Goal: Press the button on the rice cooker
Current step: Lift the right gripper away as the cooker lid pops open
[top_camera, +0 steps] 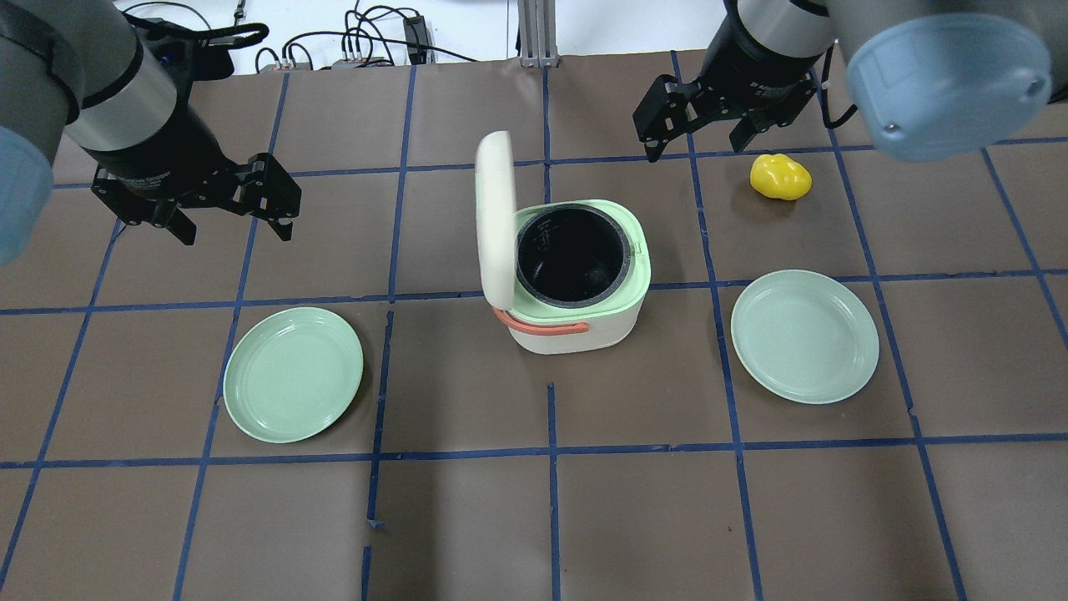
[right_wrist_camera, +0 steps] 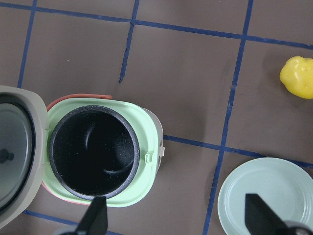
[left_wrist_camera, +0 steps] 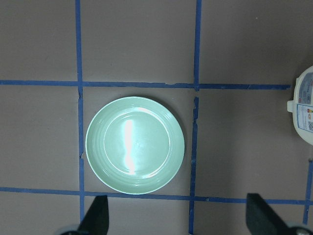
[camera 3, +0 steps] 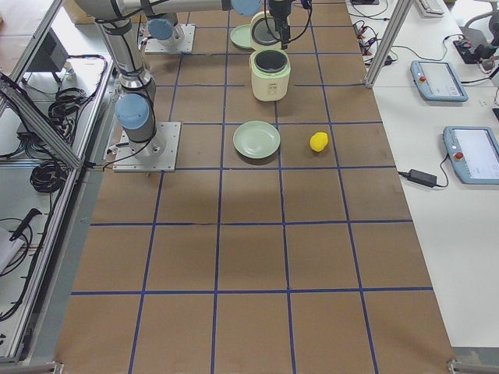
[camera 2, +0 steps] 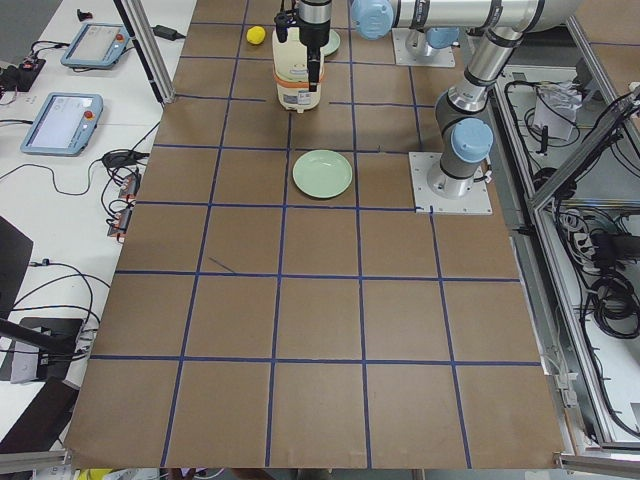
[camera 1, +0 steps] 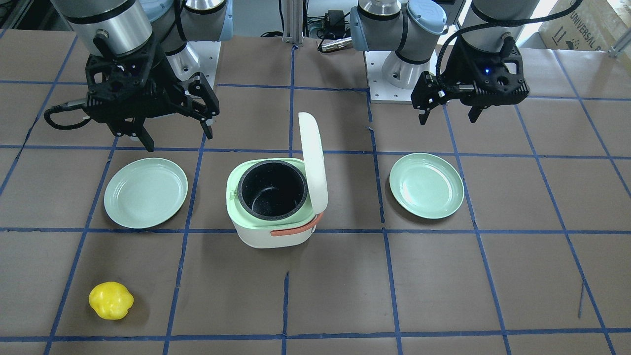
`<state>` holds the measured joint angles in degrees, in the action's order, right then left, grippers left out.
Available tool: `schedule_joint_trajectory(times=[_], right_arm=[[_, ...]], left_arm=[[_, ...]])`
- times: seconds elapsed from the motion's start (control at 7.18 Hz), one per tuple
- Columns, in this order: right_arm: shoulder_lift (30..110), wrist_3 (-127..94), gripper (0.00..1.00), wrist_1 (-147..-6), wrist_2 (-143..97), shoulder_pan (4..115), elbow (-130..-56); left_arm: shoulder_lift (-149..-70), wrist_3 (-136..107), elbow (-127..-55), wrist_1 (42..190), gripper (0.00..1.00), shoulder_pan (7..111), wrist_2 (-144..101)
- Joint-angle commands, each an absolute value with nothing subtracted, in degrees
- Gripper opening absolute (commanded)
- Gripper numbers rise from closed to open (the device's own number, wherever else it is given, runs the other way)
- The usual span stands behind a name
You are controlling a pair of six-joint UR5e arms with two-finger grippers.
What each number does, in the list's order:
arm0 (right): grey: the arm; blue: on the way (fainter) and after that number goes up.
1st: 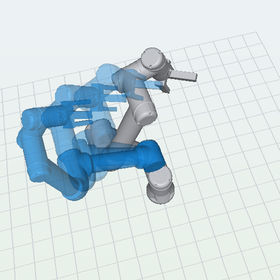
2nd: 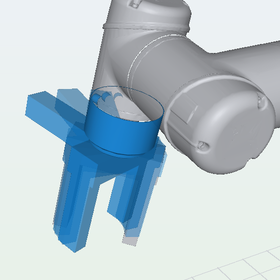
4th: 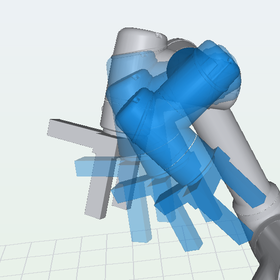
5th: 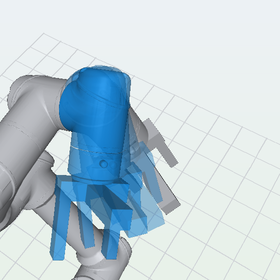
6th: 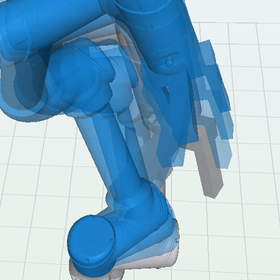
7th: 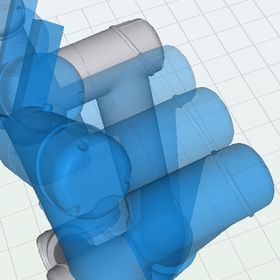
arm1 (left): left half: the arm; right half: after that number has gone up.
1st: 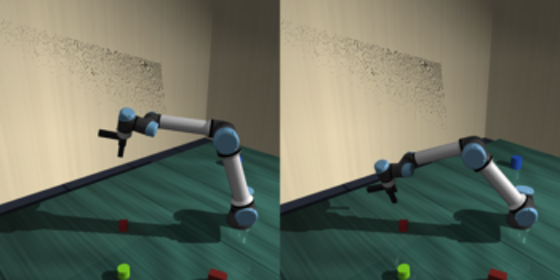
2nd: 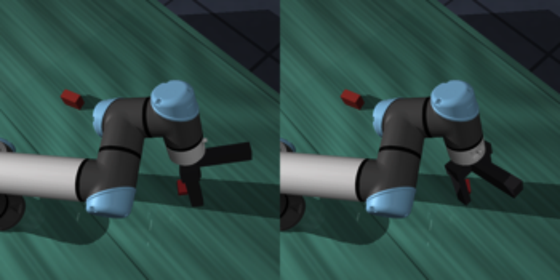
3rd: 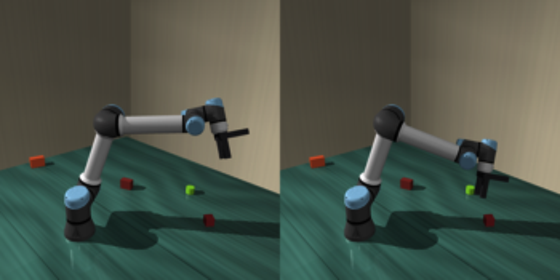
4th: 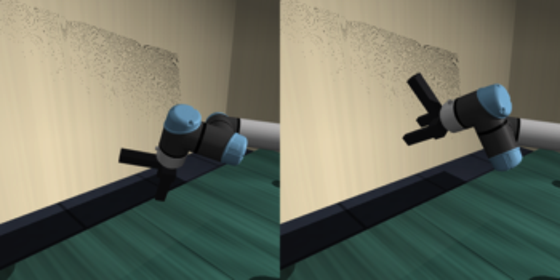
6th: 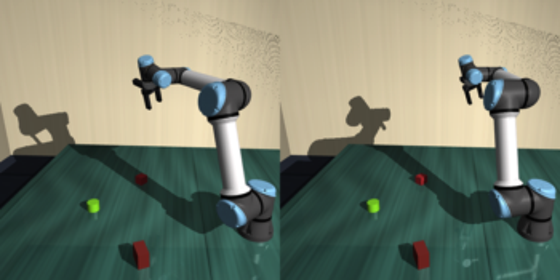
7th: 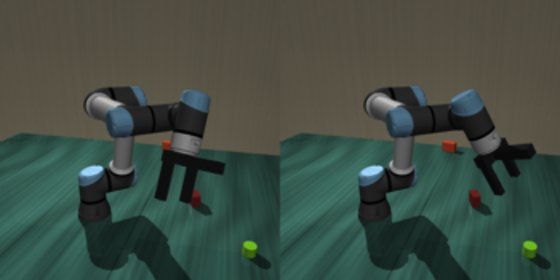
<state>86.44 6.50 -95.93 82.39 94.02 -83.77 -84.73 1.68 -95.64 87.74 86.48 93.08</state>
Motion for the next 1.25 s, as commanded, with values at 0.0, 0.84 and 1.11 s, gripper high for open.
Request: schedule_joint_trajectory(times=[0.0,0.84,1.11], right_arm=[[86.48,6.68,1.0,-94.57,84.19,93.87,-81.57],[86.49,11.28,0.97,-91.4,87.37,91.06,-82.26],[86.57,10.11,0.97,-91.59,87.36,91.14,-85.94]], left_arm=[[-84.73,1.67,-95.62,87.72,1.0,86.48,93.08],[-84.73,1.76,-95.62,87.72,1.0,86.48,93.08],[-84.73,1.67,-95.63,87.8,1.0,86.48,93.08]])
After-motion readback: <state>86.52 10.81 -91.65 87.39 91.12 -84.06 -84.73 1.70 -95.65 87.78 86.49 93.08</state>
